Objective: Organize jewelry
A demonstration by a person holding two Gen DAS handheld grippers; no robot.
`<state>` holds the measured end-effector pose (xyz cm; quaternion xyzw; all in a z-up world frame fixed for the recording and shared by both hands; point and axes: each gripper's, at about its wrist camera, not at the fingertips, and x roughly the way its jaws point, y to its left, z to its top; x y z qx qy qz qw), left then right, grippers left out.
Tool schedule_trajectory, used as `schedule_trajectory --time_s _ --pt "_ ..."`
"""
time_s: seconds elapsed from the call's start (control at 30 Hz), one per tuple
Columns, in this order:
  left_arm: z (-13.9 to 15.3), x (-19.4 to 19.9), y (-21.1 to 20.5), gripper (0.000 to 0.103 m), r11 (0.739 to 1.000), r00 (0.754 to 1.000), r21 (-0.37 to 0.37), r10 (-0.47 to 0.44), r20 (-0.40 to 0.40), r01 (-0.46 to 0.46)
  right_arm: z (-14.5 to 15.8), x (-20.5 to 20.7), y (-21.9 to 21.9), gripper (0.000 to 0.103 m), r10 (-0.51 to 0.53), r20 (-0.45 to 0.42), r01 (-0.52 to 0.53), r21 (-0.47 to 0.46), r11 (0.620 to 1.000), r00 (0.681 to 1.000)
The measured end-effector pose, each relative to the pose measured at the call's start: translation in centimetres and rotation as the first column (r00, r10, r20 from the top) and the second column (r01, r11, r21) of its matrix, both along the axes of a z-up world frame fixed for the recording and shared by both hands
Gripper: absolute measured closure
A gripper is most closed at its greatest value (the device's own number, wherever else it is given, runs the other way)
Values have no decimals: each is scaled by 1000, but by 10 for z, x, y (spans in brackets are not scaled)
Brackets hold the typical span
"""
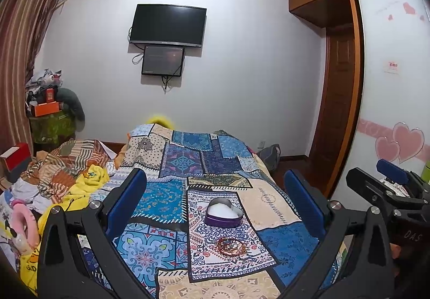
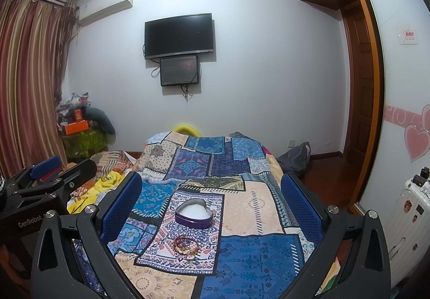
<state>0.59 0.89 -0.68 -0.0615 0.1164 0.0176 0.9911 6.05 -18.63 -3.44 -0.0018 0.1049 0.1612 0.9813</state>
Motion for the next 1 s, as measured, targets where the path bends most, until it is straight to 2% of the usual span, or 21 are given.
schedule_trajectory --time_s 1.0 --pt "-9 4 6 0 1000 1000 -14 6 -15 -6 1 2 7 0 18 -11 -19 -18 1000 1000"
